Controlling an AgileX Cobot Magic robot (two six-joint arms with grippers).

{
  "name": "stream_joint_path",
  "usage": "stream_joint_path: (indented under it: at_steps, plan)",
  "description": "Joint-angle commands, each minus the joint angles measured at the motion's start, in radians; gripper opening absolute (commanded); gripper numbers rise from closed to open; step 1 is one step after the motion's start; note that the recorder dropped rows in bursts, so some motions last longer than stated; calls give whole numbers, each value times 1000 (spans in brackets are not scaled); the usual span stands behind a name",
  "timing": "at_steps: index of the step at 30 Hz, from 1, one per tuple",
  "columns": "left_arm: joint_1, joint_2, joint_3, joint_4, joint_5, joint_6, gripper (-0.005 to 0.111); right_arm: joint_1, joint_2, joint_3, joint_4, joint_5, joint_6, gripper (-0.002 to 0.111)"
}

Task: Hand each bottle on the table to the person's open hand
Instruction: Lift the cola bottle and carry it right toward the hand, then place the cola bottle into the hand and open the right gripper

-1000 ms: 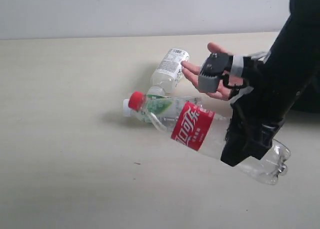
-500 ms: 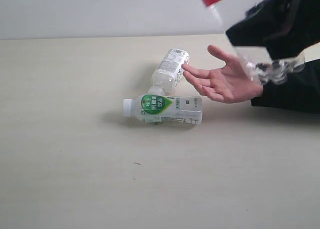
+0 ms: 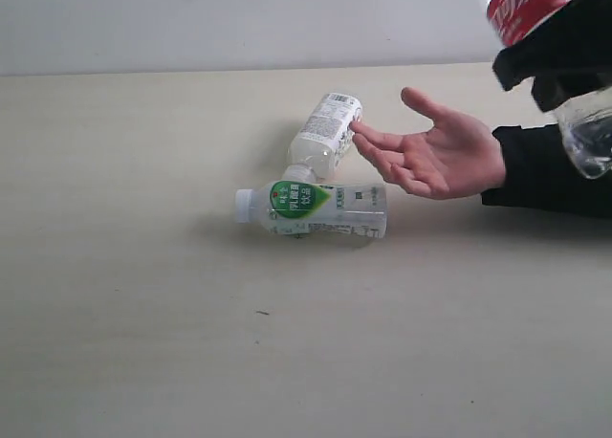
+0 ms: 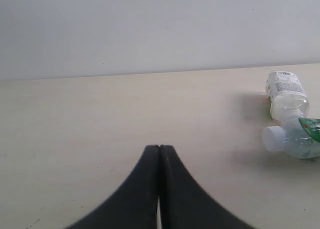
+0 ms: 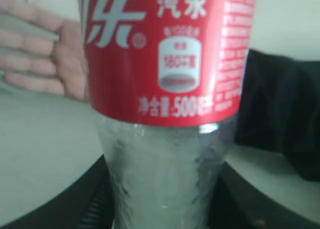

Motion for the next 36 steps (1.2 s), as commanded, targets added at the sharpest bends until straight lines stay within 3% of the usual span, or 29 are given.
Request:
stream_joint_path:
  at_steps: [1,13,36]
  plan:
    - [2,-6,3,5,-6,1,0,4,144,-104,106,46,-35,0]
    - [2,-6,3,5,-6,1,0,4,354,-197,199,54,-72,0]
    - [2,-6,3,5,-6,1,0,4,426,-197,215,4,-75,0]
